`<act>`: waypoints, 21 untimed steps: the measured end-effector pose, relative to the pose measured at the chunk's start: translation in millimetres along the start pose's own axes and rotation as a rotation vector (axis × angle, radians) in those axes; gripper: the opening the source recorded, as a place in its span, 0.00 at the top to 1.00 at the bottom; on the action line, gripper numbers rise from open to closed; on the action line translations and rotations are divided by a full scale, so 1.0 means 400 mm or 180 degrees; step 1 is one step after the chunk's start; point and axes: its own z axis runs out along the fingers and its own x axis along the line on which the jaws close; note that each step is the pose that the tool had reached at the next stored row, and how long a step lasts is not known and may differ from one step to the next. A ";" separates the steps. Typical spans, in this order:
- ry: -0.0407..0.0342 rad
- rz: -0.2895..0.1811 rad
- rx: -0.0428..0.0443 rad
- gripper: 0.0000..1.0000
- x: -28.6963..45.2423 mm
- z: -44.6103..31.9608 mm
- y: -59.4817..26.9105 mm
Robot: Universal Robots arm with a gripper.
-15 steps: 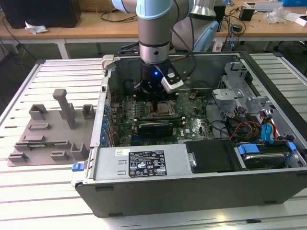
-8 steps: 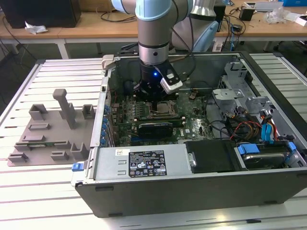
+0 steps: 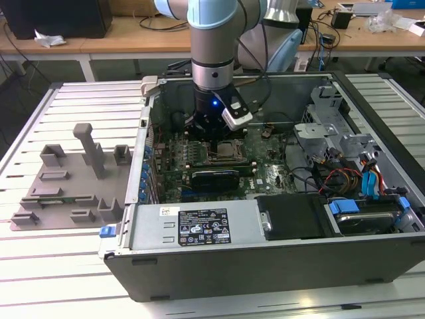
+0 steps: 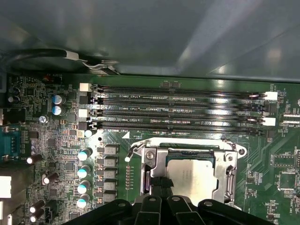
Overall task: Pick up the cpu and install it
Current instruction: 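Close the cpu cover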
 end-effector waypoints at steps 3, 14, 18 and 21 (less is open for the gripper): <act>0.0000 0.0000 0.0000 0.89 0.000 0.000 0.000; 0.0000 -0.0001 0.0003 0.89 0.000 -0.014 -0.001; 0.0000 0.0000 0.0016 0.89 -0.001 -0.038 -0.001; 0.0001 -0.0001 0.0029 0.89 -0.001 -0.065 -0.002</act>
